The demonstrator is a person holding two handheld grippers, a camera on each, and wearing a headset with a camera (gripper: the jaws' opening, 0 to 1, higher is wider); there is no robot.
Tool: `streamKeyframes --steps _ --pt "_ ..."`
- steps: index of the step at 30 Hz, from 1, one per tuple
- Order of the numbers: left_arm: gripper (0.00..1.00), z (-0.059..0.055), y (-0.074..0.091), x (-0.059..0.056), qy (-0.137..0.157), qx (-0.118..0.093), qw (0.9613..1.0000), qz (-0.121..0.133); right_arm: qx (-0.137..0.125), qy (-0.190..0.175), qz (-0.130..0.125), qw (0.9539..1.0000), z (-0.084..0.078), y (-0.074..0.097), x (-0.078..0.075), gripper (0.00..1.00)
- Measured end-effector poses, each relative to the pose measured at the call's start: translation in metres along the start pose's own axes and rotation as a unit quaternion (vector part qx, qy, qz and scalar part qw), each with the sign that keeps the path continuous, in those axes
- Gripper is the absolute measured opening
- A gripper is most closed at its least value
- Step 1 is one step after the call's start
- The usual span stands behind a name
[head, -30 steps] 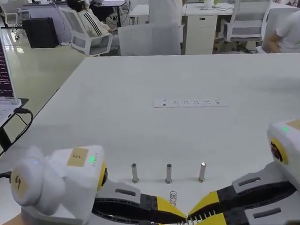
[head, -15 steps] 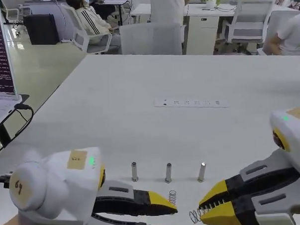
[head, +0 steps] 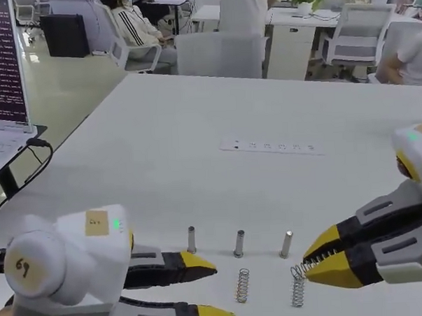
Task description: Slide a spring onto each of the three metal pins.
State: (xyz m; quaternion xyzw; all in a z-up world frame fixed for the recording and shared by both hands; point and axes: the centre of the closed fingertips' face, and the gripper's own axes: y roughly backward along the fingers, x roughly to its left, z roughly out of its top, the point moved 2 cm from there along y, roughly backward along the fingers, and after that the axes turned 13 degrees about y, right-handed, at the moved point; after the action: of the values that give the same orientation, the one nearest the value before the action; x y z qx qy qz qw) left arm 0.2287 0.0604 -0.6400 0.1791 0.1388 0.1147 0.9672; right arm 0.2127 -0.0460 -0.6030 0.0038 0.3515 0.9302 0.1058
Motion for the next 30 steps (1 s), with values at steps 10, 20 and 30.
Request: streamKeyframes --steps 10,20,30 --pt "0.46 -0.005 0.016 0.019 0.033 -0.012 0.9982 0.048 0.027 0.019 -0.014 0.9994 0.004 0.011 -0.023 0.08" --pt "0.64 -0.013 0.030 0.032 0.061 -0.020 0.9942 0.086 0.068 0.046 -0.019 0.9965 0.008 0.019 -0.048 0.08" --pt "0.74 -0.016 0.040 0.034 0.077 -0.028 0.9908 0.108 0.107 0.062 -0.012 0.9922 0.006 0.021 -0.069 0.08"
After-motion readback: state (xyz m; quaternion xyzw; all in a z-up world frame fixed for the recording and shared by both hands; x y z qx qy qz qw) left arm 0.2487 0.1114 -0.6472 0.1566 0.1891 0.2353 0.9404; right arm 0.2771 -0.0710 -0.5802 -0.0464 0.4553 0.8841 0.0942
